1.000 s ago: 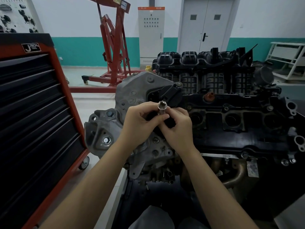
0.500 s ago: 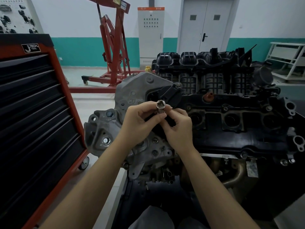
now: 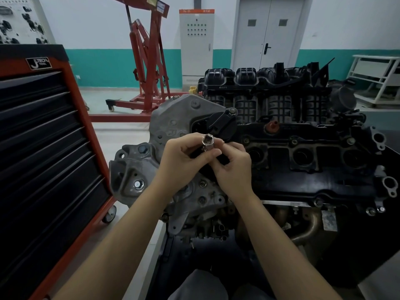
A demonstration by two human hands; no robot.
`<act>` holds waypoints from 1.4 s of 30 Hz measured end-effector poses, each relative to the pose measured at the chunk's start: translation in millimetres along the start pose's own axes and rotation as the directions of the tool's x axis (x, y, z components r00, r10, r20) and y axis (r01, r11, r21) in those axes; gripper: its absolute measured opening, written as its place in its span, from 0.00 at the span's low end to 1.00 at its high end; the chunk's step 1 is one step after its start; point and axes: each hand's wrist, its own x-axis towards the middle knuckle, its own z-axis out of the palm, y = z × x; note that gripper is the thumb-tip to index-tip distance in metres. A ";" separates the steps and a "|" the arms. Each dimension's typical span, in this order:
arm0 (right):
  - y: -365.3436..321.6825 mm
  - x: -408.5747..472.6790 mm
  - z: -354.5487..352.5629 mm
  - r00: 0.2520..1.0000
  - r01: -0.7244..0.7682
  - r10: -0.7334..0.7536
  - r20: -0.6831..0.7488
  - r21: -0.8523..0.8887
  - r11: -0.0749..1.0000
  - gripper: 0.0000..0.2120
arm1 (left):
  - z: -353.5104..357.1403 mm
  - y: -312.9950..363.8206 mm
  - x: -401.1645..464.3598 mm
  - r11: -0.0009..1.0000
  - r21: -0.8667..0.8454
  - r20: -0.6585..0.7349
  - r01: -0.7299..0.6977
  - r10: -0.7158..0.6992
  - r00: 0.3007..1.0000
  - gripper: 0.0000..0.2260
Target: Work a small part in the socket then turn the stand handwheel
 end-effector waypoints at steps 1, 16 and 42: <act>-0.3 0.2 0.0 1.000 -0.010 0.010 -0.008 -0.001 1.000 0.06 | 0.2 0.4 0.2 1.000 -0.003 -0.009 -0.007 0.007 1.000 0.09; -4.0 1.0 -1.1 1.000 0.006 -0.006 0.001 -0.002 1.000 0.07 | 1.9 0.4 -1.5 0.999 -0.038 -0.052 0.006 -0.008 0.999 0.09; -4.3 1.7 -0.4 0.997 0.079 -0.079 0.024 -0.017 0.997 0.10 | 1.5 0.2 -1.3 0.996 -0.078 -0.021 0.044 -0.046 0.999 0.11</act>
